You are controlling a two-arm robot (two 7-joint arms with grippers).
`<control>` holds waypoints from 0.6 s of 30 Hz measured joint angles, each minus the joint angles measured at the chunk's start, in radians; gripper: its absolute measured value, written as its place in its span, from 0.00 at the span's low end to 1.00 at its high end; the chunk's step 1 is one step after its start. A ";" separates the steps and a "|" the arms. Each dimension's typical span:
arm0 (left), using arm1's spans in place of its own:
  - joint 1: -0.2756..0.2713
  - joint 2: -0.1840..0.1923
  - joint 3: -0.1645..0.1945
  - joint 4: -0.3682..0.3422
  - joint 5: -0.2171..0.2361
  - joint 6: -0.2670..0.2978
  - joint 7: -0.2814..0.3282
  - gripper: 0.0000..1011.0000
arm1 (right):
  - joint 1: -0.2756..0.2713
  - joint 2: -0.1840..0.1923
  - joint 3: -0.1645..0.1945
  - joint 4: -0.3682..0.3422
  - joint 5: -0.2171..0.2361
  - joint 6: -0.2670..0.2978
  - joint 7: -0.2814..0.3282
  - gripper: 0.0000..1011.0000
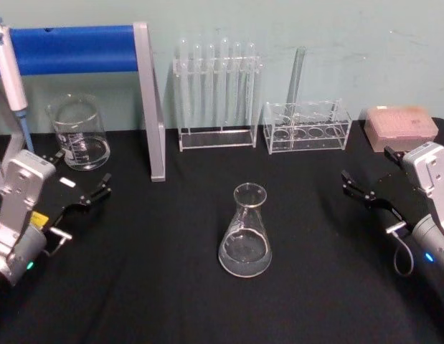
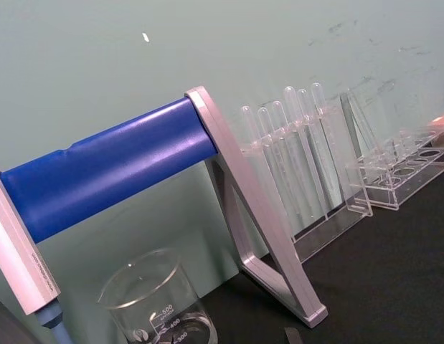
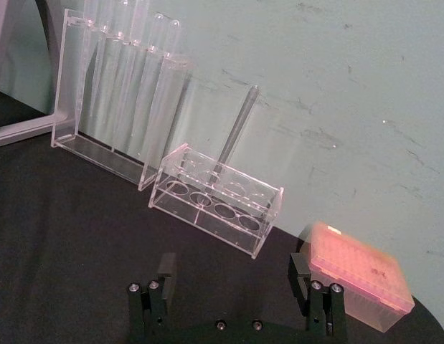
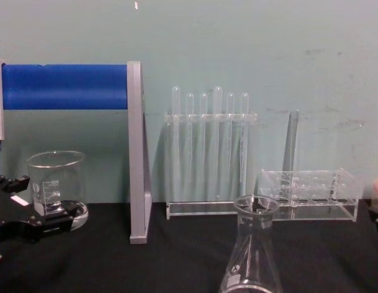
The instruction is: Grasp the erlenmeyer flask with one hand, shake it three times, then place it back.
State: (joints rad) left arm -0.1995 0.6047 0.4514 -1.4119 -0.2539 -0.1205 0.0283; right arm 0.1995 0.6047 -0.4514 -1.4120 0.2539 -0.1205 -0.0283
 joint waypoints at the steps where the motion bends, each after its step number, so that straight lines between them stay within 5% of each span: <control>1: 0.000 0.000 0.000 0.000 0.000 0.000 0.000 0.99 | 0.000 0.000 0.000 0.000 0.000 0.000 0.000 0.99; 18: 0.000 0.000 0.000 0.000 0.000 0.000 0.000 0.99 | 0.000 0.000 0.000 0.000 0.000 0.000 0.000 0.99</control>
State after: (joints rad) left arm -0.1996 0.6047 0.4514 -1.4120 -0.2539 -0.1205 0.0283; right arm 0.1995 0.6047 -0.4514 -1.4120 0.2539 -0.1205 -0.0283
